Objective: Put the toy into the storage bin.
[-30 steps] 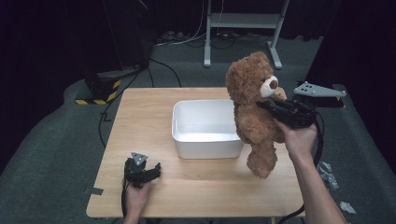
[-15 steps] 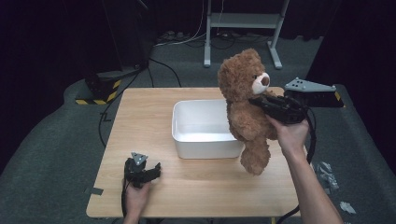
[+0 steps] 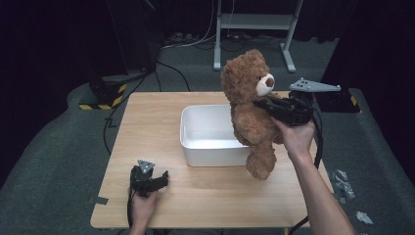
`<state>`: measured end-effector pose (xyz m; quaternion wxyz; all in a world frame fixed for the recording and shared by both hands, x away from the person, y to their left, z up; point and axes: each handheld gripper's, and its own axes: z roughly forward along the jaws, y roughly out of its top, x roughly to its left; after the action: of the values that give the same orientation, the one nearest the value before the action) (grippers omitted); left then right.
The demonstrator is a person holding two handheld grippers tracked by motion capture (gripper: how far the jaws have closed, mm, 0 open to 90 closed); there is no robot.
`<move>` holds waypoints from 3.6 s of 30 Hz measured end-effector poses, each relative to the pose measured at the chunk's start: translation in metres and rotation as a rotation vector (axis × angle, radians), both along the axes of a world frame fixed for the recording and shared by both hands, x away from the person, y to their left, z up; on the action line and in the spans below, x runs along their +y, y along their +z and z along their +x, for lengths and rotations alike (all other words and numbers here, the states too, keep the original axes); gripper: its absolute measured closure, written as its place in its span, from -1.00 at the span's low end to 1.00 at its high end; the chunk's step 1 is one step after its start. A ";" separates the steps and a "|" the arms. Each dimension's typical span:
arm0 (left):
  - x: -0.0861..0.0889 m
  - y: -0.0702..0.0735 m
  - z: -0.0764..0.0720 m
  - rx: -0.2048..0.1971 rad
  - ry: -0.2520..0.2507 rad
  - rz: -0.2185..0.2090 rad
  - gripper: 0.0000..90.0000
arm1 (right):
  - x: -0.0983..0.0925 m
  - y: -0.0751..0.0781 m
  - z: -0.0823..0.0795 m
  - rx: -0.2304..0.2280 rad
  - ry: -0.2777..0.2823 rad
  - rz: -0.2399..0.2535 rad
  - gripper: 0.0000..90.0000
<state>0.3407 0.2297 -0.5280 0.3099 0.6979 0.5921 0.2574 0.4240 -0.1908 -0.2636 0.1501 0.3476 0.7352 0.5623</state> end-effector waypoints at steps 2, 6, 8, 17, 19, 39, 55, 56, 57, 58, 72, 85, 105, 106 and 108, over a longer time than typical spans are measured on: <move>0.000 0.000 0.000 0.000 0.000 0.000 -0.55 | 0.002 0.000 0.001 0.003 0.002 0.004 0.74; 0.000 0.000 0.000 0.000 0.001 -0.001 -0.55 | 0.009 0.000 0.005 0.002 0.016 -0.001 0.74; 0.000 0.000 0.000 0.000 0.000 0.000 -0.55 | 0.012 0.000 0.006 0.005 0.020 0.001 0.74; 0.000 0.000 0.000 0.000 0.001 0.000 -0.55 | 0.019 -0.002 0.013 0.009 0.029 0.013 0.74; 0.000 0.000 0.000 0.000 0.000 0.000 -0.55 | 0.019 -0.002 0.013 0.009 0.030 0.016 0.74; 0.000 0.000 0.000 -0.002 0.002 0.000 -0.55 | 0.042 0.004 0.024 0.012 0.049 0.009 0.73; 0.000 0.000 0.000 -0.003 0.000 0.001 -0.55 | 0.052 0.003 0.032 0.010 0.056 0.002 0.72; -0.001 -0.001 0.000 -0.003 -0.001 -0.004 -0.55 | 0.053 0.003 0.032 0.010 0.055 -0.001 0.72; 0.000 0.000 0.000 -0.004 -0.009 0.005 -0.55 | 0.053 0.003 0.032 0.011 0.054 -0.003 0.72; 0.000 0.000 0.000 -0.003 -0.008 0.005 -0.55 | 0.053 0.003 0.033 0.009 0.052 -0.008 0.72; 0.000 0.000 0.000 0.000 -0.013 0.009 -0.55 | 0.065 0.001 0.043 -0.003 0.017 -0.041 0.72; 0.000 0.000 0.000 -0.003 -0.033 0.012 -0.53 | 0.078 -0.009 0.050 0.002 0.017 -0.066 0.72; -0.002 0.000 -0.001 -0.006 -0.034 0.002 -0.53 | 0.100 -0.026 0.064 0.023 0.044 -0.062 0.73; -0.002 0.000 -0.001 -0.006 -0.034 0.002 -0.53 | 0.101 -0.026 0.064 0.022 0.047 -0.062 0.73; -0.002 0.000 -0.001 -0.006 -0.034 0.002 -0.53 | 0.101 -0.027 0.064 0.022 0.049 -0.061 0.73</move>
<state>0.3398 0.2279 -0.5282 0.3151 0.7075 0.5790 0.2548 0.4885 -0.0898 -0.2902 0.1388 0.3309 0.7618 0.5393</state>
